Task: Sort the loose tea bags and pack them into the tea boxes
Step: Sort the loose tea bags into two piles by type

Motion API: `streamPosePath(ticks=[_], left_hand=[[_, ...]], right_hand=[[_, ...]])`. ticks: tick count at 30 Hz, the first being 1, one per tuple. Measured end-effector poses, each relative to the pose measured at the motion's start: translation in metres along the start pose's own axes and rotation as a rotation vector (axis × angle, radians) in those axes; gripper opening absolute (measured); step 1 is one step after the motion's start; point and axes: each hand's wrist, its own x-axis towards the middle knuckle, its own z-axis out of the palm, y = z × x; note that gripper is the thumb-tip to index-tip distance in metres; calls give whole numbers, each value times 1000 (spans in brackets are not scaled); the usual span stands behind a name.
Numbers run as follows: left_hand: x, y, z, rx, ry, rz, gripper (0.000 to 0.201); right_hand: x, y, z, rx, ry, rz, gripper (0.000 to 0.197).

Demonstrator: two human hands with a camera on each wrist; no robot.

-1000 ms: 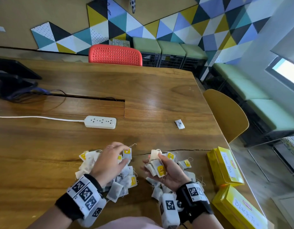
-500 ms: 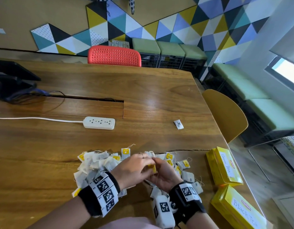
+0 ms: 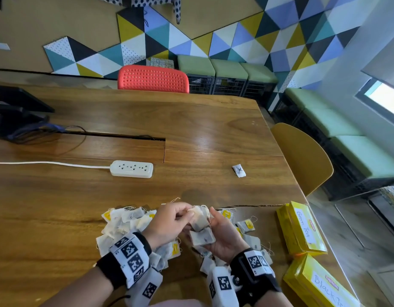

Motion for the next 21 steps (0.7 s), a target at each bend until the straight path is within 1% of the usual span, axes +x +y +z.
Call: streamPosePath(ticks=[2, 4, 6, 9, 12, 14, 17, 21], left_hand=[[0, 1, -2, -182, -24, -124, 16], [-2, 4, -3, -349, -26, -217, 17], [-2, 4, -5, -425, -15, -268, 18], [-4, 4, -10, -449, -1, -285, 18], [-6, 2, -21, -373, 67, -271, 16], [-8, -7, -32, -309, 115, -249, 17], [-14, -23, -51, -60, 147, -192, 15], [-27, -40, -63, 232, 156, -202, 20]], right_hand=[[0, -1, -1, -20, -16, -6, 65], [2, -1, -4, -18, -4, 0, 63], [3, -1, -3, -14, 6, 6, 60], [4, 0, -2, -2, -2, 24, 58], [5, 3, -5, 54, 11, 58, 61], [7, 3, -8, 68, 63, 44, 57], [7, 2, -14, 70, 124, 29, 55], [4, 0, -15, 47, 163, 2, 50]])
